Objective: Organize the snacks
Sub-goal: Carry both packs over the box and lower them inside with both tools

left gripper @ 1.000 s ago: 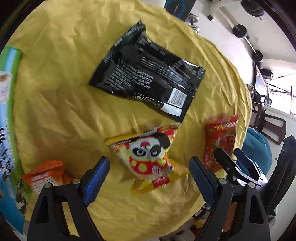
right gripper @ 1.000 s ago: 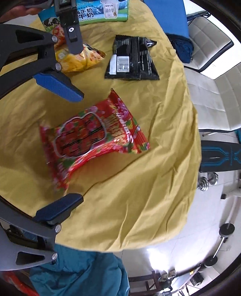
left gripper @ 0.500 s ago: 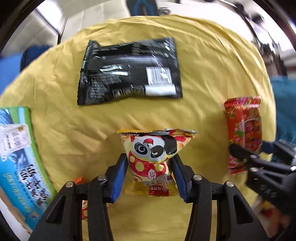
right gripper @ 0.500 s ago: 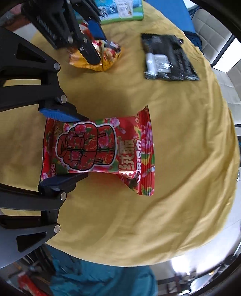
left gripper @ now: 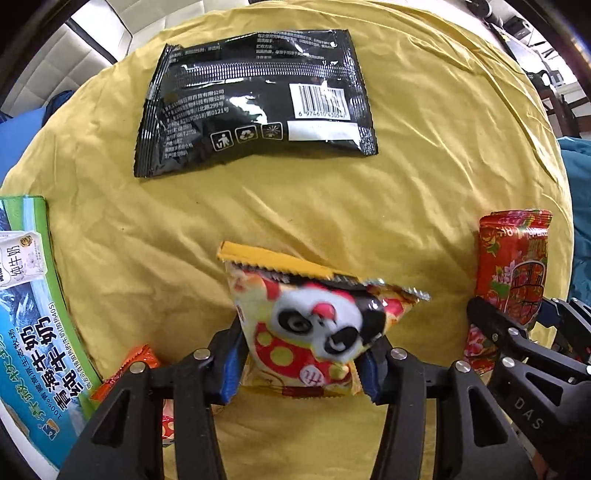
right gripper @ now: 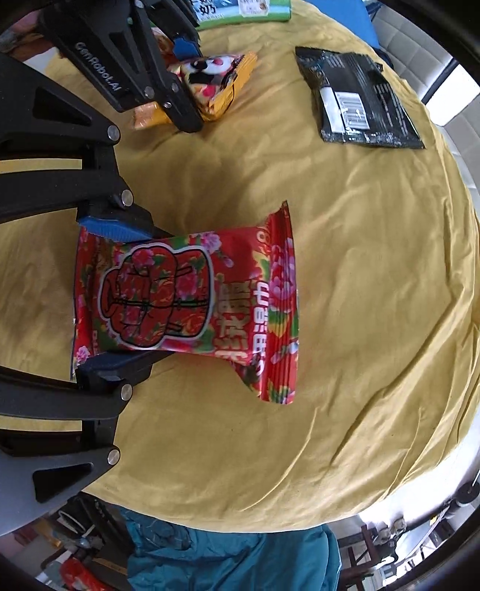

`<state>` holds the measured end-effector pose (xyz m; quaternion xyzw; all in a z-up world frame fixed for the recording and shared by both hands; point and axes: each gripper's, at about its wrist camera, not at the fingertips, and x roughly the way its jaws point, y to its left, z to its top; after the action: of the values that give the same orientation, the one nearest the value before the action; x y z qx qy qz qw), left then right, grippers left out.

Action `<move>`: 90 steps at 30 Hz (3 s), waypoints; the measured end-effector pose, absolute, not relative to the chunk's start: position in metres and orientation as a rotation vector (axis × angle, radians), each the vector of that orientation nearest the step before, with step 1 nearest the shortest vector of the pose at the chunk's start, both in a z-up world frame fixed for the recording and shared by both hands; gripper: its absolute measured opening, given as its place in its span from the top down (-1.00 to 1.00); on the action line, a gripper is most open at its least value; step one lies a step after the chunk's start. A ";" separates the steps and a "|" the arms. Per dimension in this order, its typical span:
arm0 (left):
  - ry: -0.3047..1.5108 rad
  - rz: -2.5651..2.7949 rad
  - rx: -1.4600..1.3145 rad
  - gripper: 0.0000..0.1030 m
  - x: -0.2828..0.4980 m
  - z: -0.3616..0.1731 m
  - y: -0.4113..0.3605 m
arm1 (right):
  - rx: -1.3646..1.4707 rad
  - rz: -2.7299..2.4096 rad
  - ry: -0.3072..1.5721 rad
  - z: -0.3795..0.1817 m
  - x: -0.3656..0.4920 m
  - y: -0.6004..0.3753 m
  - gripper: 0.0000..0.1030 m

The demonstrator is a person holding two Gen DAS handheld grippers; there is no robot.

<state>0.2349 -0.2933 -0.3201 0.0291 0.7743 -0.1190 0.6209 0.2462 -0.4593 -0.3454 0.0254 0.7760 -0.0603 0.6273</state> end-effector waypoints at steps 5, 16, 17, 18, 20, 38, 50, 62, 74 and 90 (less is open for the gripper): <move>1.760 -0.268 0.078 0.08 0.243 -0.321 -0.282 | 0.050 -0.160 1.775 -0.353 0.245 -0.452 -0.04; 1.712 -0.262 0.068 0.20 0.223 -0.302 -0.277 | 0.053 -0.184 1.724 -0.340 0.232 -0.456 0.08; 1.707 -0.264 0.068 0.20 0.219 -0.298 -0.274 | 0.052 -0.184 1.718 -0.339 0.231 -0.456 0.08; 1.699 -0.267 0.068 0.20 0.216 -0.294 -0.272 | 0.055 -0.185 1.710 -0.336 0.229 -0.454 0.08; 1.678 -0.267 0.071 0.20 0.209 -0.286 -0.269 | 0.058 -0.181 1.697 -0.331 0.222 -0.454 0.08; 1.473 -0.286 0.013 0.20 0.149 -0.166 -0.200 | 0.149 -0.094 1.517 -0.224 0.165 -0.401 0.09; 1.390 -0.329 -0.101 0.20 0.152 -0.125 -0.098 | 0.167 0.015 1.431 -0.154 0.157 -0.271 0.09; 1.384 -0.188 -0.140 0.20 0.177 -0.139 0.074 | 0.150 0.134 1.510 -0.195 0.173 -0.108 0.09; 1.555 -0.045 -0.157 0.20 0.216 -0.253 0.161 | 0.049 0.098 1.736 -0.308 0.192 -0.050 0.09; 1.673 -0.073 -0.082 0.17 0.269 -0.334 0.161 | 0.003 -0.015 1.826 -0.357 0.210 -0.047 0.07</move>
<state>0.2685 0.1613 -0.3341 -0.0362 0.7420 -0.0323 0.6687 0.2095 -0.0465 -0.3573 0.0013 0.7913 -0.0063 0.6114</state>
